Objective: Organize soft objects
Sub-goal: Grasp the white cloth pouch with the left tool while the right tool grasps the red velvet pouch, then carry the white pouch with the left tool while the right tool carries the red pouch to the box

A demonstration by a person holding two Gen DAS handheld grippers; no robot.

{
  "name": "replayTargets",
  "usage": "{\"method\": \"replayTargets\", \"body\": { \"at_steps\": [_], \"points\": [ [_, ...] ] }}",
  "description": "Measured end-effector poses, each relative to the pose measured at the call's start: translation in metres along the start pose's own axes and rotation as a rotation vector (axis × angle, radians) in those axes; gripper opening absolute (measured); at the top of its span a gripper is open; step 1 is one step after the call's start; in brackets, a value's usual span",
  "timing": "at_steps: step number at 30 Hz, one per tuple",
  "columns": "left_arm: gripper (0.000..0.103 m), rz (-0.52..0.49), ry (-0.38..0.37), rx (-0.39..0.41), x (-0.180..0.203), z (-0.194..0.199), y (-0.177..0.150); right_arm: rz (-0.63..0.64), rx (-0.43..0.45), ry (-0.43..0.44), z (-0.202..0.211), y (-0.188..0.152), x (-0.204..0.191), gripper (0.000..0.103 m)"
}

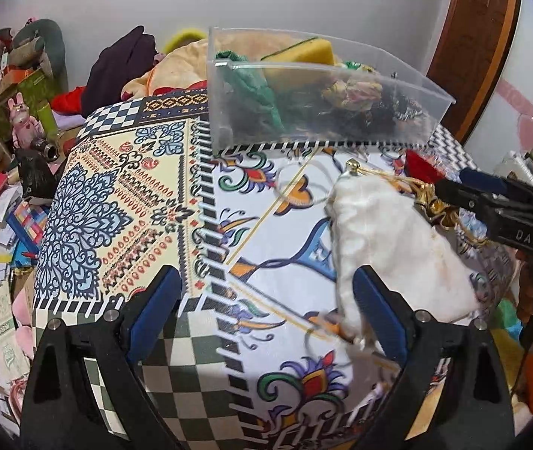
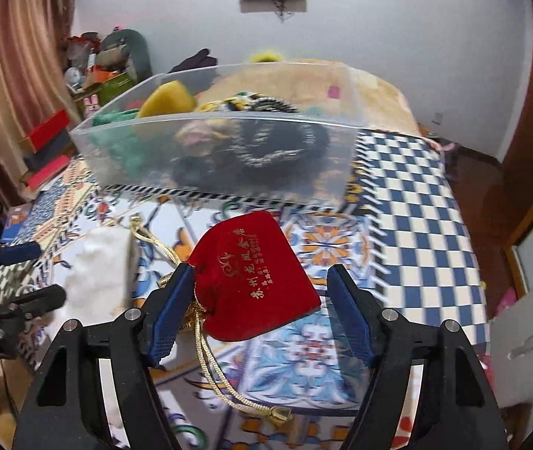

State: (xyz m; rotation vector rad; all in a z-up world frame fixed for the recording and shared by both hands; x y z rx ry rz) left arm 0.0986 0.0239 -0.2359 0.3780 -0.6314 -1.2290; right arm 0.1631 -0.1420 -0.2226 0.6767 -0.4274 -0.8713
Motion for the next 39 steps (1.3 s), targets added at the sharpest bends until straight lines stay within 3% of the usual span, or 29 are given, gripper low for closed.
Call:
{"method": "replayTargets", "body": {
  "at_steps": [4, 10, 12, 14, 16, 21, 24, 31, 39],
  "points": [
    [0.095, 0.005, -0.073, 0.008, 0.017, 0.005, 0.01, -0.019, 0.025, 0.053, 0.012, -0.001, -0.001, 0.07],
    [0.095, -0.052, -0.102, -0.011, 0.048, -0.011, 0.013, 0.022, -0.023, 0.072, -0.005, -0.007, -0.015, 0.071],
    [0.085, -0.056, -0.109, -0.039, 0.053, -0.022, 0.01, 0.024, -0.026, 0.07, -0.009, -0.01, -0.016, 0.071],
    [0.079, -0.082, -0.097, -0.02, 0.059, -0.025, 0.009, 0.032, -0.019, 0.066, -0.008, -0.01, -0.017, 0.07],
    [0.068, -0.103, -0.109, -0.013, 0.064, -0.024, 0.007, 0.031, -0.013, 0.058, -0.006, -0.008, -0.015, 0.061],
    [0.036, -0.118, -0.14, -0.01, 0.074, -0.023, 0.005, 0.013, -0.006, 0.036, -0.002, -0.007, -0.008, 0.023],
    [0.023, -0.1, -0.155, -0.015, 0.072, -0.021, 0.009, -0.01, 0.005, 0.052, 0.001, -0.006, -0.003, 0.018],
    [0.02, -0.096, -0.143, 0.056, 0.064, 0.001, 0.028, -0.008, 0.078, 0.042, 0.027, 0.008, 0.0, 0.017],
    [0.02, -0.103, -0.127, 0.206, 0.07, 0.039, 0.076, 0.015, 0.197, 0.011, 0.062, 0.04, 0.003, 0.017]
  ]
}}
Point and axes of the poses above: each gripper's, at about its wrist camera, not at the fingertips, and z roughly against the way its jaws point, x to its right, y to its top, the point moved 8 cm from there along -z, roughly the way its jaws point, and after that the axes turned 11 degrees about z, right-handed, at the moved point
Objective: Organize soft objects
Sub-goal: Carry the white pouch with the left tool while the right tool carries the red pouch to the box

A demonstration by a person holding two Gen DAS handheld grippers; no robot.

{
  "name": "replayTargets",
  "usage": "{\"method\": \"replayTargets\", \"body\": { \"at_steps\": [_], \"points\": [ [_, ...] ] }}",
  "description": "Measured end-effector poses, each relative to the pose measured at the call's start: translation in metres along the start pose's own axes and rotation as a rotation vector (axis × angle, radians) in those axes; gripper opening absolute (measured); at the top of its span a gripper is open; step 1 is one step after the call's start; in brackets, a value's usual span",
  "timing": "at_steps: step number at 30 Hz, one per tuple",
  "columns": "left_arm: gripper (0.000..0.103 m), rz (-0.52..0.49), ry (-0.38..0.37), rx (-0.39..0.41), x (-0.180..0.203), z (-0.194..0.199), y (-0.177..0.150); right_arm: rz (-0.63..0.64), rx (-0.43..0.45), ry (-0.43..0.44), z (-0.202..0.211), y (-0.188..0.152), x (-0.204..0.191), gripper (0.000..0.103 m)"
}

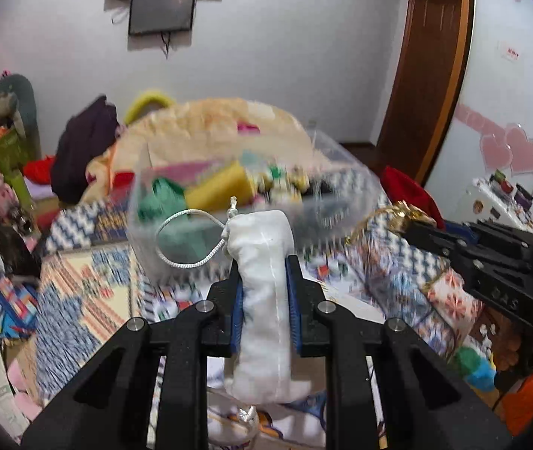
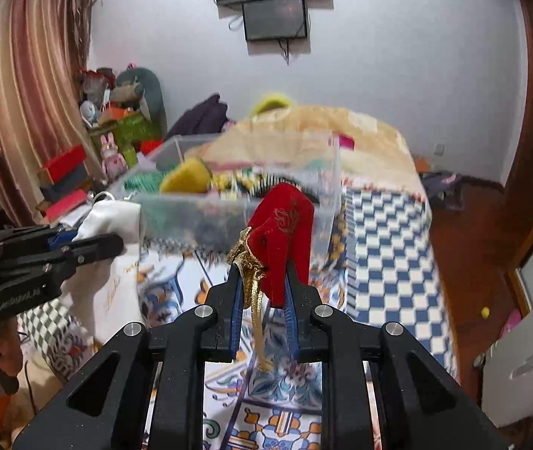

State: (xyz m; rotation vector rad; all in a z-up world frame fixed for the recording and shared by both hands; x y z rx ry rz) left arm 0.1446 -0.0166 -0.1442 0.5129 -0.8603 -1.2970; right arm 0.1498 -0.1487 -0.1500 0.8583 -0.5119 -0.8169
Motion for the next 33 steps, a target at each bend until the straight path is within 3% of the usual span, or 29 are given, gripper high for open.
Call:
{"method": "replayTargets", "body": {
  "at_steps": [11, 18, 25, 33],
  "points": [
    [0.02, 0.014, 0.053, 0.207, -0.008, 0.017, 0.082, 0.034, 0.121, -0.021, -0.003, 0.053, 0.004, 0.017],
    [0.02, 0.032, 0.079, 0.278, -0.01, 0.005, 0.114, 0.04, 0.142, -0.03, -0.027, 0.075, 0.002, 0.017],
    [0.02, 0.046, 0.127, 0.245, -0.012, -0.031, 0.111, 0.011, 0.089, -0.019, -0.059, 0.072, 0.005, 0.018],
    [0.02, 0.018, 0.193, 0.132, -0.024, -0.082, 0.082, 0.014, -0.014, 0.011, -0.091, 0.052, -0.002, 0.019]
  ]
}}
Point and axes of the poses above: each gripper's, at about its wrist camera, not at the fingertips, and z roughly against the way its jaws point, x to its right, y to its top, the point moved 8 cm from there along -z, roughly the way its jaws point, and after that the axes turned 11 degrees about z, right-handed, at the moved point
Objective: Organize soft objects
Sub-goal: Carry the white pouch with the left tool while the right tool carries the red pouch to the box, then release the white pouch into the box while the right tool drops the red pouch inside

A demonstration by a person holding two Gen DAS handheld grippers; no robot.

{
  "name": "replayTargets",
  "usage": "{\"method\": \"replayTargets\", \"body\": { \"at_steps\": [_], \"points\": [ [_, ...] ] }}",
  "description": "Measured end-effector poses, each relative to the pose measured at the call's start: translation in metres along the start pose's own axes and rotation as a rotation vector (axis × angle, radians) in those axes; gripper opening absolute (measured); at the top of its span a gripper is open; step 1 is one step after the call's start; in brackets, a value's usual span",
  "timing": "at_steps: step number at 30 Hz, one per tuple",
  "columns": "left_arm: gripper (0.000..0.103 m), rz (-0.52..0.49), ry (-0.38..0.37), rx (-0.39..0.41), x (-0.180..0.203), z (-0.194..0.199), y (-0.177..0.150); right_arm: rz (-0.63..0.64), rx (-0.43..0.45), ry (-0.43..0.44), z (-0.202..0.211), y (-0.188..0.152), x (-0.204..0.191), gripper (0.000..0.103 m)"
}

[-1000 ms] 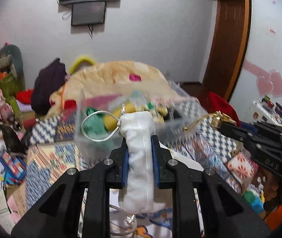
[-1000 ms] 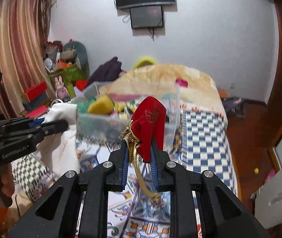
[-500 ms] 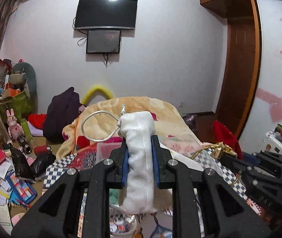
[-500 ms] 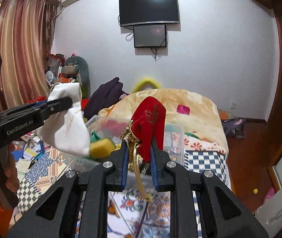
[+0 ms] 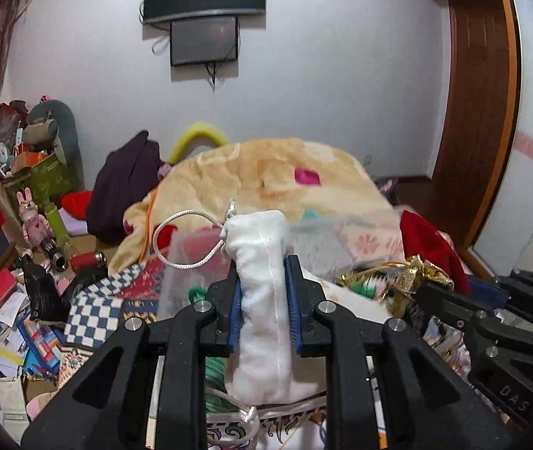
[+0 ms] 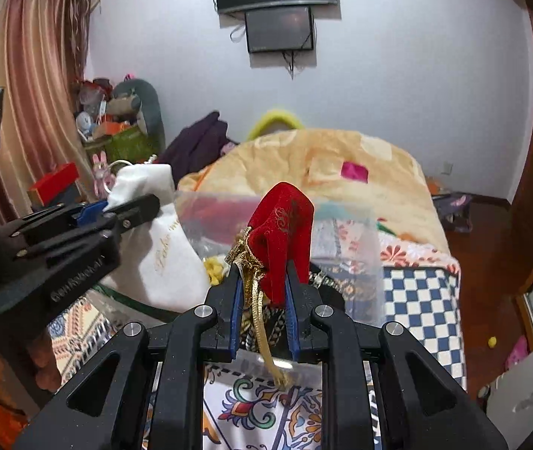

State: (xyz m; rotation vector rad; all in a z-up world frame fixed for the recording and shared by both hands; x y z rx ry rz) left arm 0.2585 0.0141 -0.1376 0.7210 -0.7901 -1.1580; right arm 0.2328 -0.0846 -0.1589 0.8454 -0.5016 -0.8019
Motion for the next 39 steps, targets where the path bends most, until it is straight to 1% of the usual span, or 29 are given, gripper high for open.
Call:
{"method": "replayTargets", "body": {
  "at_steps": [2, 4, 5, 6, 7, 8, 9, 12, 14, 17, 19, 25, 27, 28, 32, 36, 39],
  "points": [
    [0.02, -0.004, 0.001, -0.023, -0.001, -0.005, -0.007, 0.004, -0.017, 0.003, -0.003, -0.003, -0.001, 0.021],
    [0.023, -0.01, 0.004, -0.035, -0.001, -0.007, -0.01, 0.01, -0.033, 0.004, -0.006, -0.006, -0.004, 0.021],
    [0.028, -0.016, 0.013, -0.037, -0.002, -0.007, -0.011, 0.012, -0.041, 0.009, -0.007, -0.007, -0.006, 0.022],
    [0.036, -0.025, 0.023, -0.041, -0.003, -0.008, -0.013, 0.011, -0.051, 0.013, -0.008, -0.008, -0.007, 0.027],
    [0.041, -0.03, 0.033, -0.043, -0.004, -0.007, -0.015, 0.008, -0.056, 0.014, -0.008, -0.009, -0.007, 0.029],
    [0.05, -0.03, 0.037, -0.04, -0.005, -0.007, -0.015, 0.005, -0.058, 0.016, -0.008, -0.009, -0.006, 0.035],
    [0.056, -0.03, 0.038, -0.035, -0.006, -0.005, -0.016, 0.001, -0.056, 0.018, -0.006, -0.01, -0.005, 0.041],
    [0.058, -0.036, 0.03, -0.032, -0.007, 0.001, -0.018, -0.005, -0.043, 0.016, 0.0, -0.009, -0.002, 0.05],
    [0.058, -0.033, 0.023, -0.034, -0.008, 0.005, -0.017, -0.005, -0.034, 0.017, 0.006, -0.008, -0.001, 0.051],
    [0.058, -0.015, -0.011, -0.033, -0.006, 0.016, -0.014, 0.0, -0.013, 0.015, 0.015, -0.003, 0.0, 0.051],
    [0.058, -0.008, -0.036, -0.018, -0.004, 0.028, -0.011, 0.007, 0.011, 0.009, 0.027, 0.001, 0.0, 0.051],
    [0.058, -0.018, -0.104, 0.069, 0.006, 0.077, 0.009, 0.024, 0.11, -0.017, 0.066, 0.02, 0.001, 0.053],
    [0.058, -0.012, -0.133, 0.101, 0.011, 0.096, 0.016, 0.022, 0.155, -0.031, 0.082, 0.027, 0.002, 0.062],
    [0.058, -0.007, -0.141, 0.115, 0.011, 0.103, 0.019, 0.023, 0.176, -0.038, 0.089, 0.03, 0.002, 0.064],
    [0.058, 0.005, -0.174, 0.17, 0.016, 0.132, 0.031, 0.031, 0.244, -0.053, 0.116, 0.04, 0.0, 0.065],
    [0.064, 0.022, -0.217, 0.208, 0.019, 0.156, 0.041, 0.029, 0.308, -0.068, 0.141, 0.046, 0.0, 0.069],
    [0.066, 0.022, -0.234, 0.237, 0.019, 0.171, 0.046, 0.025, 0.339, -0.069, 0.153, 0.05, 0.0, 0.069]
  ]
}}
Point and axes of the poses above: each gripper's, at about its wrist camera, not at the fingertips, and z roughly against the way its jaws point, x to its right, y to its top, the point moved 8 cm from there along -z, roughly the way its jaws point, and after that the axes turned 11 degrees about z, right-handed, at the moved point
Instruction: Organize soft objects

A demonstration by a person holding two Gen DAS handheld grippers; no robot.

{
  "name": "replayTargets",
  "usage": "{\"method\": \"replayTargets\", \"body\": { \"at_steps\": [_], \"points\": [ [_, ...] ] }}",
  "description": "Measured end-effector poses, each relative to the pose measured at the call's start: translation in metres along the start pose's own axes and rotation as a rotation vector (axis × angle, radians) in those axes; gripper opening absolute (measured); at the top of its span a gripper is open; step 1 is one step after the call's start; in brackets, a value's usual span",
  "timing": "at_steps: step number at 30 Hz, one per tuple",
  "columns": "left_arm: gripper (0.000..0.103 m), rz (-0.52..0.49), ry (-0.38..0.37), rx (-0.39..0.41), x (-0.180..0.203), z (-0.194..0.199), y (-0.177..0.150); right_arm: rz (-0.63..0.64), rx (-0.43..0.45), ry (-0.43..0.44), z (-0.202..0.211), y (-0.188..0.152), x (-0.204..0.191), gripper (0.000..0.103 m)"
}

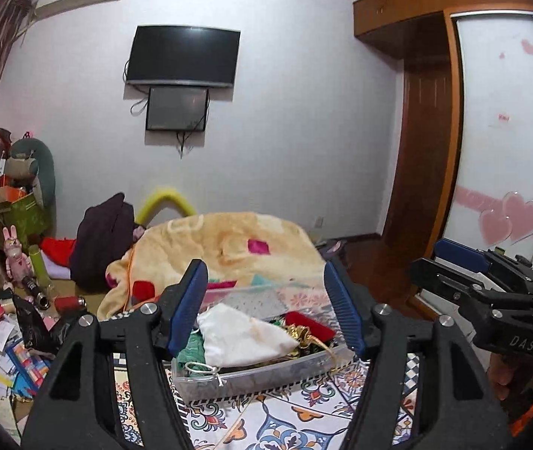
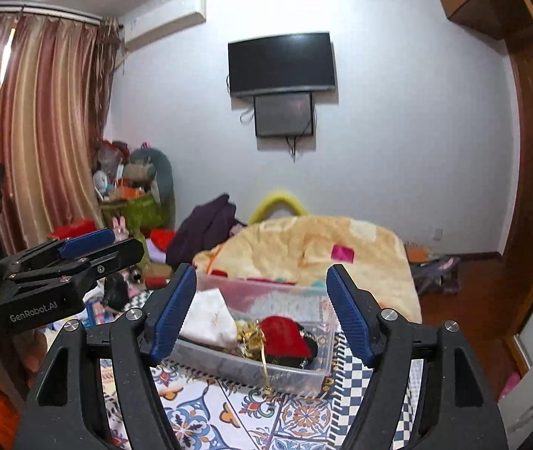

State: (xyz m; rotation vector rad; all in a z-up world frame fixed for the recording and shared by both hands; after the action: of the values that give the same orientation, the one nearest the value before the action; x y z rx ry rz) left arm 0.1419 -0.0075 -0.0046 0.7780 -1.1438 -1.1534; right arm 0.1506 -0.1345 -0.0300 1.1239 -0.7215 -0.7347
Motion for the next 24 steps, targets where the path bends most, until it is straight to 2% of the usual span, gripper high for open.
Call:
{"method": "replayTargets", "body": {
  "at_steps": [4, 8, 11, 12, 16, 24],
  "points": [
    [0.075, 0.004, -0.017, 0.025, 0.004, 0.012, 0.006, -0.003, 0.03, -0.006, 0.007, 0.005, 0.0, 0.074],
    [0.08, 0.001, -0.016, 0.04, 0.005, 0.019, 0.006, -0.004, 0.045, -0.02, 0.012, 0.003, -0.001, 0.085],
    [0.094, -0.008, 0.001, 0.062, 0.006, 0.022, 0.005, -0.007, 0.053, -0.025, 0.014, 0.002, 0.001, 0.09],
    [0.096, -0.012, 0.005, 0.067, 0.007, 0.023, 0.004, -0.008, 0.053, -0.024, 0.013, 0.002, 0.001, 0.092],
    [0.101, -0.024, 0.01, 0.064, 0.009, 0.024, 0.002, -0.013, 0.058, -0.024, 0.012, -0.001, 0.0, 0.102],
    [0.102, -0.022, 0.002, 0.053, 0.01, 0.025, -0.002, -0.023, 0.056, -0.034, 0.016, -0.005, 0.003, 0.103]
  ]
}}
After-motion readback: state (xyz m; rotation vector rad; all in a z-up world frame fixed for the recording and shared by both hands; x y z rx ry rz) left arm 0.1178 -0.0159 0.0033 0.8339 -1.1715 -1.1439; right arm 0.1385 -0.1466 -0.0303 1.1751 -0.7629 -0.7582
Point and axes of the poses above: each gripper's, at about its wrist camera, not at the fingertips, and z roughly against the way its jaws point, x to its right, y to its top, the point moved 8 cm from there along -z, roughly the way its jaws point, and after that the axes turned 11 degrees about z, right-handed, at the moved point
